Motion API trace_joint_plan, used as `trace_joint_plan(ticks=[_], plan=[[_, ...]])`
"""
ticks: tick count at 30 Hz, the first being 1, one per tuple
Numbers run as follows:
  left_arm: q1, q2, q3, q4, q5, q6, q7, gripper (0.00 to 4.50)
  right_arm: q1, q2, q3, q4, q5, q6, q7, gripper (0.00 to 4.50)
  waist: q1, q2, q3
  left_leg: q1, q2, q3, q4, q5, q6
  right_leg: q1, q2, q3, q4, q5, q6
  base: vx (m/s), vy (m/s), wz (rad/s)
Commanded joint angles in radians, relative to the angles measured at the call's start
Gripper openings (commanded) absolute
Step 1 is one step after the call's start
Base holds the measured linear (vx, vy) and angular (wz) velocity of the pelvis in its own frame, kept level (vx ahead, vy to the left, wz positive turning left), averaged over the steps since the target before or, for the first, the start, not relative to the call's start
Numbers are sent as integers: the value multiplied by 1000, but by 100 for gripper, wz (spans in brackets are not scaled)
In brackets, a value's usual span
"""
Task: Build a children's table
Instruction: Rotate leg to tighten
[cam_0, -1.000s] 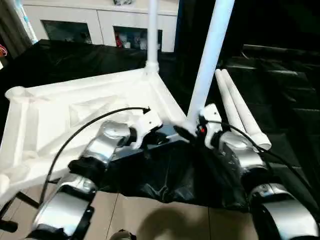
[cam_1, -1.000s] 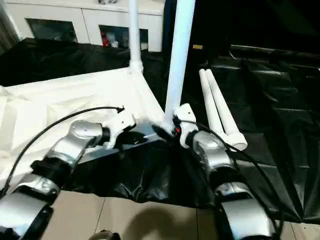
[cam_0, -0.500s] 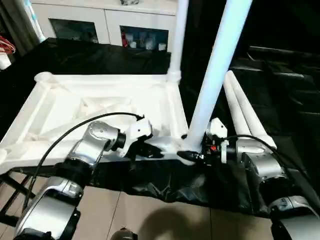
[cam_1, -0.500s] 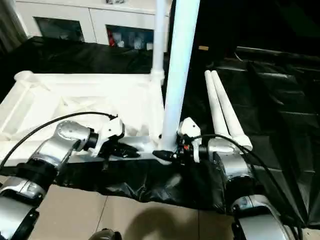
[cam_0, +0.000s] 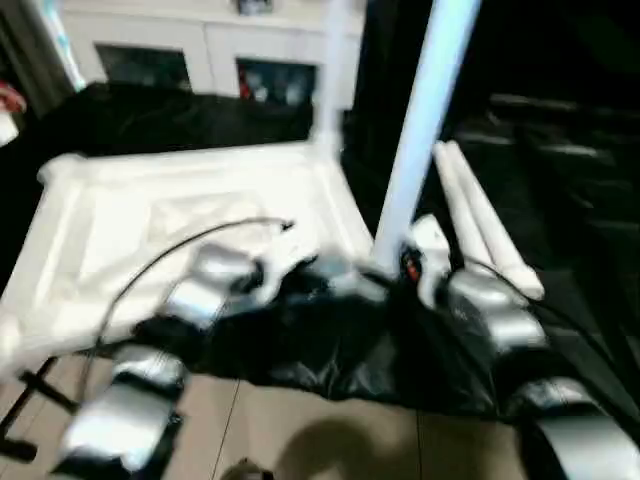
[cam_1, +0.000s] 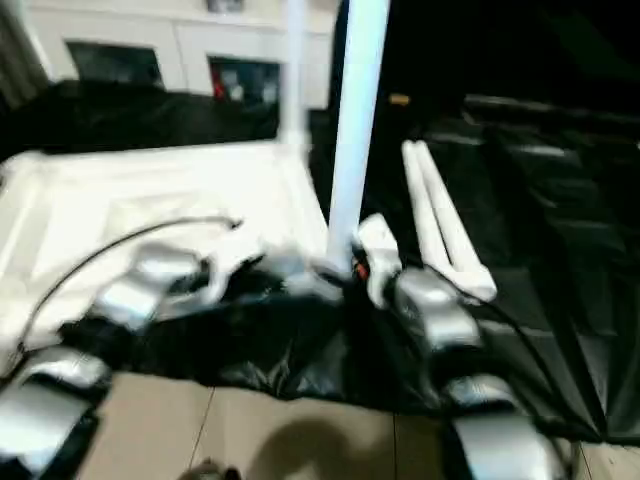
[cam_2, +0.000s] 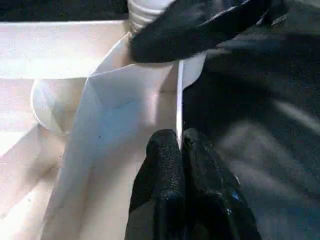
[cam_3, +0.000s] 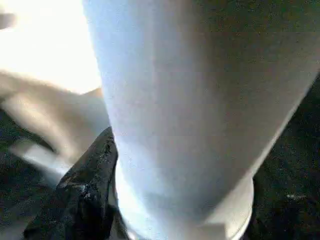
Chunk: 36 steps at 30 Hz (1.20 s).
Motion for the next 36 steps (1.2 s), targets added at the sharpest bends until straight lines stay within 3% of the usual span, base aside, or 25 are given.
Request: trace_joint_plan(ticks=[1,5,6,7,9,11,15,21,26,27,36], plan=[[-46,-62,6,18,-2,15,111,0,4,70,38,74,-48,40,-98,275,-3,-1,-59,27,48,-29,-73,-277,-15,24,-84,52,-96,-235,-196,0,0,0],[-56,-102,7,31,-1,-7,148,0,-13,117,38,95,-53,-18,-126,275,-3,-2,-62,24,47,-27,-69,-249,0,28,-82,50,-88,-155,-208,0,0,0],[-54,-109,2,30,-1,-22,133,0,-15,127,44,96,-59,-35,-118,275,-2,-2,-63,20,46,-26,-68,-229,16,31,-81,48,-85,-118,-211,0,0,0],[-49,-113,-5,26,0,-35,111,0,-20,134,41,104,-54,-46,-114,344,-2,2,-62,21,46,-25,-68,-233,21,30,-81,48,-87,-113,-213,0,0,0],[-36,-104,-18,7,-1,-51,70,0,-23,133,26,104,-29,-53,-72,344,-3,1,-62,21,46,-26,-69,-247,22,31,-81,48,-88,-128,-213,0,0,0],[-27,-93,-23,-6,-6,-59,39,0,-23,122,28,98,-25,-62,-47,380,-3,1,-60,22,47,-27,-71,-261,22,31,-82,48,-91,-151,-210,0,0,0],[-17,-72,-29,-20,-19,-73,-9,0,-22,97,39,89,-30,-91,-11,412,-5,0,-63,18,47,-26,-68,-232,33,35,-82,48,-84,-105,-218,0,0,0],[7,-5,-33,-57,-35,-92,-150,0,0,6,50,56,-18,-150,214,412,1,1,-68,14,48,-20,-56,-156,91,39,-75,41,-67,45,-261,0,0,0],[19,50,-43,-74,-38,-89,-234,0,48,-58,75,-32,26,-135,448,412,5,1,-65,17,51,-21,-59,-198,91,37,-77,41,-75,-30,-263,0,0,0],[22,63,-44,-81,-41,-87,-255,0,62,-74,86,-57,34,-130,510,387,7,0,-64,17,52,-21,-59,-202,90,38,-77,41,-76,-38,-261,0,0,0],[41,132,-60,-114,-47,-66,-380,0,121,-141,145,-163,45,-89,723,333,20,1,-65,20,55,-22,-60,-198,80,34,-79,43,-75,-48,-264,0,0,0]])
